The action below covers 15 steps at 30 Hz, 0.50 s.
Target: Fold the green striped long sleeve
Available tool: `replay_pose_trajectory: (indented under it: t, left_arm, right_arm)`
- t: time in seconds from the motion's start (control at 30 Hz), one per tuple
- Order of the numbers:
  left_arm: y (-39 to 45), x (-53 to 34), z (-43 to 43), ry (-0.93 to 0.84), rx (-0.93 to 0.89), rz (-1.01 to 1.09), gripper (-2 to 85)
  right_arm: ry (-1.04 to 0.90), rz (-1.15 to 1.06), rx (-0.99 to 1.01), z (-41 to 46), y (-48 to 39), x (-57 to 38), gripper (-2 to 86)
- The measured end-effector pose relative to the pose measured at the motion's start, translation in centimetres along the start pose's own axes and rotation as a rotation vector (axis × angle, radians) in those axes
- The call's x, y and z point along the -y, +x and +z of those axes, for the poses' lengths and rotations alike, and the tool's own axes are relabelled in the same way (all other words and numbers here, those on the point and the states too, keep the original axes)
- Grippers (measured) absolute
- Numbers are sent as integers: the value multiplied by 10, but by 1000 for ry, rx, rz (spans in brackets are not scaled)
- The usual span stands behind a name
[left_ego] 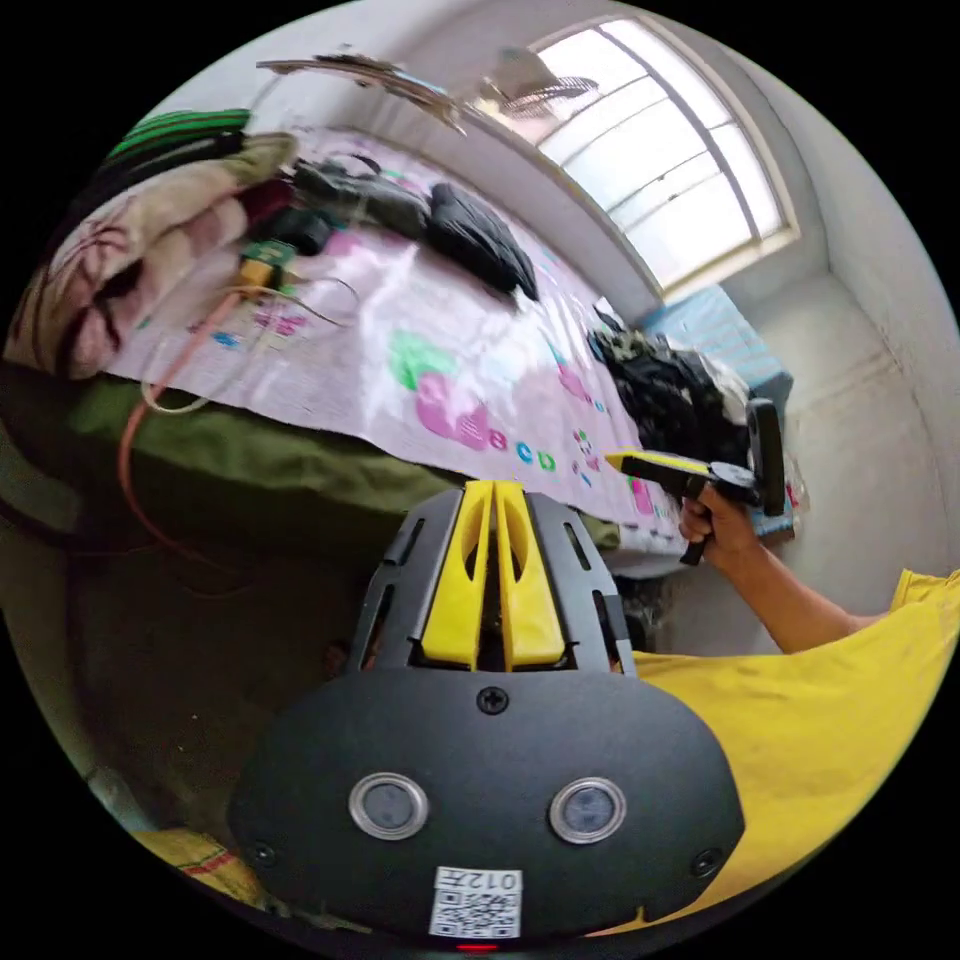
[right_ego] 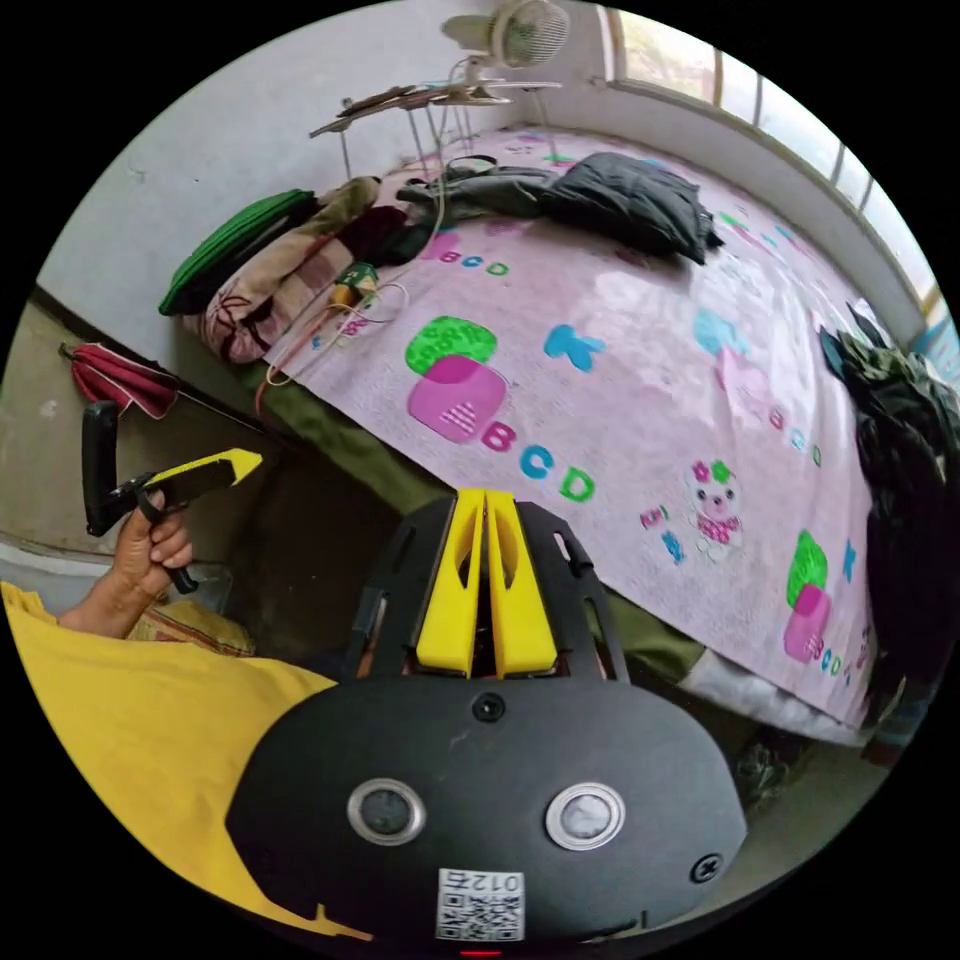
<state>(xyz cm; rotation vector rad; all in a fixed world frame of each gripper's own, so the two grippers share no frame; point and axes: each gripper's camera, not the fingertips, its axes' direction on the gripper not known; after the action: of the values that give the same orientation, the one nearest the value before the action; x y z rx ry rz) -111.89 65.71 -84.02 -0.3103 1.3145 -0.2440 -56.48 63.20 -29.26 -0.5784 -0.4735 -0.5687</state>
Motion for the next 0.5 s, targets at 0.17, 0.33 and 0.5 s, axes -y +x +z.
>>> replay_pose_trajectory:
  t: [0.17, 0.33, 0.5]
  left_arm:
    - [33, -9, 161, -63, 153, 297, 4]
    - [71, -2, 354, 24, 254, 487, 7]
    - [89, 20, 534, -67, 129, 505, 11]
  right_arm:
    - [36, 38, -169, -93, 67, -79, -1]
    - [57, 112, -164, -184, 166, -144, -1]
    - [152, 156, -308, -310, 269, -198, -1]
